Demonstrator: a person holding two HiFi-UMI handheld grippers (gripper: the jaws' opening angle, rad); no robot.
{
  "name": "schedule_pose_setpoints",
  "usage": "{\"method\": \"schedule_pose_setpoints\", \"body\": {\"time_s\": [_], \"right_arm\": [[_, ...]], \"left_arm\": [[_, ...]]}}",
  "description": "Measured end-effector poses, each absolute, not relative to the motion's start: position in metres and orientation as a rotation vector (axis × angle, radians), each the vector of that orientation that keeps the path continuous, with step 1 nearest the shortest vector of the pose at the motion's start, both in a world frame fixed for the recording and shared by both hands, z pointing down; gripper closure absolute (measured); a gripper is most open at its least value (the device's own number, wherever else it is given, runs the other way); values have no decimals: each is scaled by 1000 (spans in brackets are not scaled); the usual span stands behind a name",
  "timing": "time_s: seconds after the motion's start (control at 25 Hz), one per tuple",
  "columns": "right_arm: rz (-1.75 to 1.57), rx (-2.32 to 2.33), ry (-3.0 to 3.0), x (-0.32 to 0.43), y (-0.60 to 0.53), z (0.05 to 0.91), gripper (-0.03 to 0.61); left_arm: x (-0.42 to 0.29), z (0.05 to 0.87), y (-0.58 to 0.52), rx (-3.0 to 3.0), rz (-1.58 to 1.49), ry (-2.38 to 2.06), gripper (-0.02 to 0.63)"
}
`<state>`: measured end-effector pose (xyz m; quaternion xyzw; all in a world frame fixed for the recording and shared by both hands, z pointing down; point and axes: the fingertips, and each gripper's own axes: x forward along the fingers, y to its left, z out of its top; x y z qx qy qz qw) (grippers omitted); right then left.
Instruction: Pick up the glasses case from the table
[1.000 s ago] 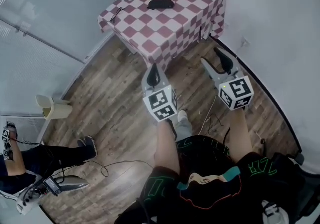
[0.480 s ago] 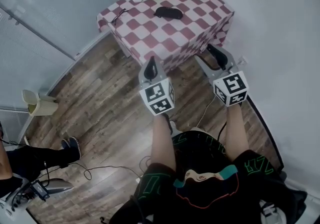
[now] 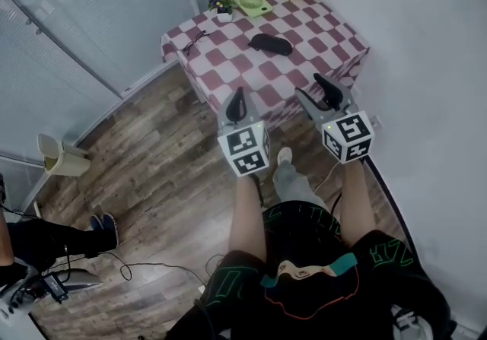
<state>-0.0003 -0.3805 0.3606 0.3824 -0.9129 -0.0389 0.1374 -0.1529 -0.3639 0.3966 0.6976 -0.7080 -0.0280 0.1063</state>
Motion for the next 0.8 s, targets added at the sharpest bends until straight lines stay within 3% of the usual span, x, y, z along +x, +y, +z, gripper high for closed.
{"method": "schedule_pose_setpoints", "body": {"time_s": [0.8], "right_arm": [[90,589,-2465,-21,-617,457,337]], "left_arm": [[-155,499,-535,1699,232,-2114,604]]}}
